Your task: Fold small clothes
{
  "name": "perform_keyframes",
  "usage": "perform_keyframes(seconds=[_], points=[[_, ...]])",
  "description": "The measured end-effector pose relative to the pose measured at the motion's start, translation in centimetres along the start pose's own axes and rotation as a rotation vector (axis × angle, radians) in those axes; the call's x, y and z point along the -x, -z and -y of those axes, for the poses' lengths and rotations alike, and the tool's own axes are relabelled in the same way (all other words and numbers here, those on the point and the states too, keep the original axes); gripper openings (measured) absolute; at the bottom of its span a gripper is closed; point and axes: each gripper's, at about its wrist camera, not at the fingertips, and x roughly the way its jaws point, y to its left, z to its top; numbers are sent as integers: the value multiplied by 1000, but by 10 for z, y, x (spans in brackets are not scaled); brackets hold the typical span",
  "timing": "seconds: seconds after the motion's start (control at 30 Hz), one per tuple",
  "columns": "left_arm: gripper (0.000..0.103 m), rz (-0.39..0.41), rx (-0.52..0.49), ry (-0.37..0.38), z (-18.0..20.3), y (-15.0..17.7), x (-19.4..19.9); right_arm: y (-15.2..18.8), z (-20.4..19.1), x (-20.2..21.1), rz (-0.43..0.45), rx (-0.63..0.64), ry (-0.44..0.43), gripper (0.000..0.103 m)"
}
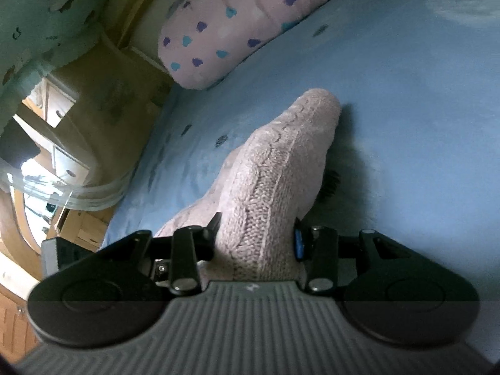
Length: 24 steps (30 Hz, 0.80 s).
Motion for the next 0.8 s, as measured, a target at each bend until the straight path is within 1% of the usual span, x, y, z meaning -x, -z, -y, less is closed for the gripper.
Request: perform_keyframes(seconds=[0.07, 0.1, 0.13, 0.2, 0.27, 0.3, 0.37, 0.47, 0.53, 0.67, 0.8], points=[[67, -21, -23, -7, 12, 17, -6, 7, 8, 21, 0, -7, 13, 45], [67, -35, -41, -25, 18, 25, -9, 12, 13, 32, 0, -11, 21, 45], [67, -45, -63, -55, 23, 32, -13, 16, 19, 40, -2, -11, 33, 45], [68, -36, -108, -116, 31, 42, -18, 25, 30, 49, -11, -3, 66, 46], [69, -28, -139, -148, 36, 48, -19, 35, 39, 47, -27, 7, 107, 49], [70, -24, -148, -166, 39, 50, -18, 41, 43, 45, -24, 14, 127, 52], [72, -14, -162, -196, 41, 50, -15, 52, 45, 44, 6, 37, 147, 55], [73, 12, -195, -244, 50, 53, -9, 60, 42, 48, 50, 57, 159, 57], [75, 33, -217, -280, 57, 58, -3, 62, 37, 53, 63, 86, 181, 59], [80, 82, -241, -354, 68, 69, 15, 68, 22, 67, 109, 172, 232, 59], [81, 125, -271, -424, 74, 83, 37, 84, 10, 88, 162, 263, 274, 59]])
